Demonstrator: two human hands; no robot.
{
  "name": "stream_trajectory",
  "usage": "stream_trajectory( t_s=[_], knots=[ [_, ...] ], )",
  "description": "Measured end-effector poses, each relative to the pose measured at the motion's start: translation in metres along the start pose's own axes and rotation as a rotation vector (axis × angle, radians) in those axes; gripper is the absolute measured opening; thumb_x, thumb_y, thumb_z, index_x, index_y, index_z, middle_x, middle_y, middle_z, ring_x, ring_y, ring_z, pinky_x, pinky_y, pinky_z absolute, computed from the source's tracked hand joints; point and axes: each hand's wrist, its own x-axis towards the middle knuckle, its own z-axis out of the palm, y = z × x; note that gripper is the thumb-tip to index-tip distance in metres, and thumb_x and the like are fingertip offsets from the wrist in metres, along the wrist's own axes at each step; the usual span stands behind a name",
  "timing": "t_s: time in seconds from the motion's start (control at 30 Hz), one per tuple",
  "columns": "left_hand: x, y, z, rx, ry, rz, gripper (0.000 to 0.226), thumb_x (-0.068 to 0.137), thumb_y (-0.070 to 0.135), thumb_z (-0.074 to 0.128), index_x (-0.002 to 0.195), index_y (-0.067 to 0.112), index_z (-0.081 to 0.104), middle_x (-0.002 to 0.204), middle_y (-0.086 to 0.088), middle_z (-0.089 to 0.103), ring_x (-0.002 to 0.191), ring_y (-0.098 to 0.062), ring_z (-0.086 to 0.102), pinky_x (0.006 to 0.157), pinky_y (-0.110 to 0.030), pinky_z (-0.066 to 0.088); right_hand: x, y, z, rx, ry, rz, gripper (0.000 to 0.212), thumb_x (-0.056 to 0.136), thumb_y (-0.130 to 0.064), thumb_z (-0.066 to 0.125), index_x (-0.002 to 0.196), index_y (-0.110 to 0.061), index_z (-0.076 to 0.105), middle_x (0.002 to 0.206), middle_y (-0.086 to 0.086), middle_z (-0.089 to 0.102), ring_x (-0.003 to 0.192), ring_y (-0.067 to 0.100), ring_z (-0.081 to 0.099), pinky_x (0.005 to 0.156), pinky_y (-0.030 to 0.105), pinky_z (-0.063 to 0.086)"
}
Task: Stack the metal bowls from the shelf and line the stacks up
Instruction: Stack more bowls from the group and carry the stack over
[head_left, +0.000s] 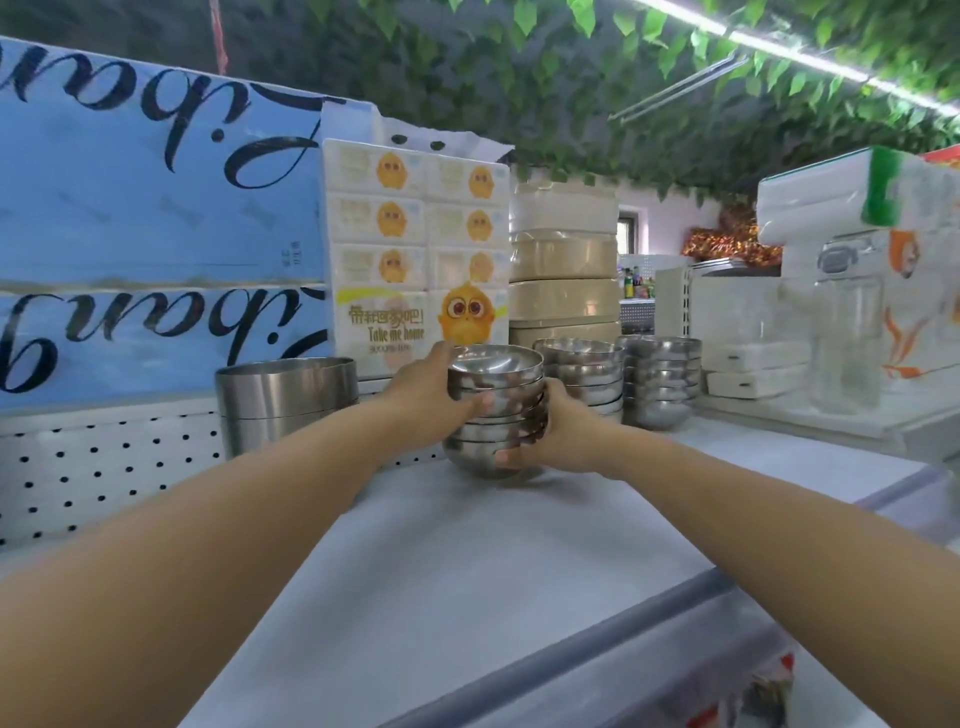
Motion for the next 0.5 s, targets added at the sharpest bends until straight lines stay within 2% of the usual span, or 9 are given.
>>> stream_trajectory(
  t_s=[0.07, 0.13, 0.17, 0.23, 0.3, 0.37, 0.5],
  knots=[
    [0.008, 0.001, 0.008, -0.056, 0.018, -0.015, 0.089, 0.088, 0.052, 0.067, 0.156, 0.021, 0.019, 0.141, -0.001, 0.054, 0.118, -0.021, 0.053, 0.088, -0.029, 0.044, 0.006, 0.004, -0.002, 0.002, -0.004, -0.014, 0.1, 0.074, -0.031, 0.091, 0.15, -0.015, 0.027, 0.109, -0.017, 0.054, 0.097, 0.001, 0.056, 0.074, 0.01, 0.045],
    [0.014, 0.002, 0.014, -0.11, 0.038, -0.029, 0.088, 0.088, 0.052, 0.067, 0.154, 0.018, 0.021, 0.141, -0.002, 0.055, 0.121, -0.021, 0.054, 0.093, -0.03, 0.044, 0.01, 0.007, -0.003, 0.028, -0.005, -0.014, 0.102, 0.072, -0.034, 0.093, 0.15, -0.016, 0.029, 0.12, -0.012, 0.056, 0.112, 0.011, 0.057, 0.093, 0.024, 0.049],
    [0.017, 0.001, 0.016, -0.134, 0.048, -0.031, 0.085, 0.089, 0.052, 0.067, 0.153, 0.018, 0.022, 0.142, -0.002, 0.055, 0.119, -0.02, 0.054, 0.092, -0.03, 0.043, 0.011, 0.009, -0.003, 0.04, -0.004, -0.018, 0.102, 0.071, -0.034, 0.093, 0.15, -0.016, 0.03, 0.122, -0.012, 0.056, 0.114, 0.012, 0.057, 0.097, 0.027, 0.049],
    [0.019, 0.001, 0.017, -0.161, 0.052, -0.04, 0.082, 0.09, 0.051, 0.065, 0.153, 0.018, 0.023, 0.144, -0.002, 0.052, 0.12, -0.02, 0.052, 0.089, -0.027, 0.038, 0.014, 0.013, -0.003, 0.053, 0.002, -0.033, 0.099, 0.07, -0.033, 0.094, 0.147, -0.017, 0.034, 0.12, -0.014, 0.057, 0.109, 0.008, 0.059, 0.094, 0.024, 0.05],
    [0.021, 0.0, 0.018, -0.165, 0.046, -0.044, 0.083, 0.091, 0.052, 0.063, 0.154, 0.018, 0.021, 0.148, -0.003, 0.049, 0.128, -0.022, 0.049, 0.089, -0.026, 0.035, 0.018, 0.018, -0.002, 0.063, 0.003, -0.056, 0.092, 0.069, -0.028, 0.095, 0.14, -0.016, 0.038, 0.111, -0.014, 0.059, 0.096, 0.001, 0.061, 0.077, 0.013, 0.051],
    [0.023, -0.001, 0.019, -0.155, 0.039, -0.042, 0.085, 0.091, 0.054, 0.062, 0.155, 0.018, 0.018, 0.15, -0.003, 0.046, 0.132, -0.024, 0.047, 0.09, -0.026, 0.033, 0.021, 0.023, 0.0, 0.08, 0.017, -0.071, 0.088, 0.069, -0.023, 0.095, 0.137, -0.016, 0.04, 0.108, -0.011, 0.06, 0.09, 0.0, 0.062, 0.067, 0.009, 0.051],
    [0.026, -0.007, 0.023, -0.169, 0.067, -0.034, 0.088, 0.091, 0.053, 0.063, 0.156, 0.019, 0.016, 0.151, -0.004, 0.045, 0.135, -0.025, 0.045, 0.092, -0.026, 0.032, 0.026, 0.027, 0.003, 0.102, 0.042, -0.088, 0.093, 0.065, -0.026, 0.097, 0.139, -0.017, 0.042, 0.11, -0.012, 0.063, 0.093, 0.002, 0.063, 0.08, 0.017, 0.053]
  ],
)
